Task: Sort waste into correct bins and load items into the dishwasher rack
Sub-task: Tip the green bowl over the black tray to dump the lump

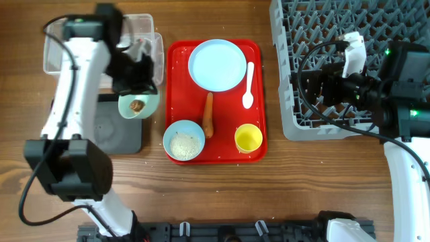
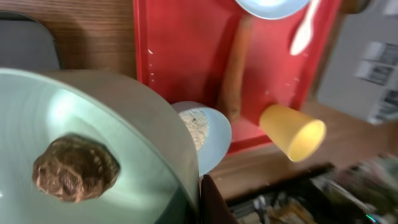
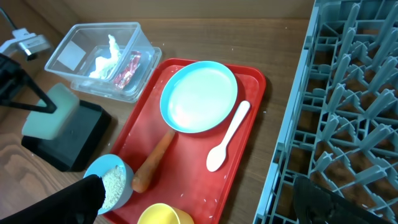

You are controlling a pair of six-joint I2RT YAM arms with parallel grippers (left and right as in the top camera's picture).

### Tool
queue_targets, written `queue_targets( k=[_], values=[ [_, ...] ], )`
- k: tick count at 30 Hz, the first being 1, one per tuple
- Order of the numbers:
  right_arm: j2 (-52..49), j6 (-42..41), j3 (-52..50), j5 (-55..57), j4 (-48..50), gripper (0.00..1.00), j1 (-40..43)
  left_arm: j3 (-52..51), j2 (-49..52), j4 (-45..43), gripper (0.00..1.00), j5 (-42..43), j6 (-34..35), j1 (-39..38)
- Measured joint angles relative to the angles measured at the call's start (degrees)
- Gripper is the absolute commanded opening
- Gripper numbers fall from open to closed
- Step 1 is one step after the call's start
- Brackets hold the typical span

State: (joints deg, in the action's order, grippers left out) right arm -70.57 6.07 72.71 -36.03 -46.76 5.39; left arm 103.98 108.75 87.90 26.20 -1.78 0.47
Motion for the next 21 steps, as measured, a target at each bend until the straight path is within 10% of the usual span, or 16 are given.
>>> queue_targets(
  k=[21],
  values=[
    [0.00,-0.02,0.00,0.00,-0.20,1.00,0.00,-26.38,0.00,-3.37,0.04,35.93,-33.40,29.05]
  ],
)
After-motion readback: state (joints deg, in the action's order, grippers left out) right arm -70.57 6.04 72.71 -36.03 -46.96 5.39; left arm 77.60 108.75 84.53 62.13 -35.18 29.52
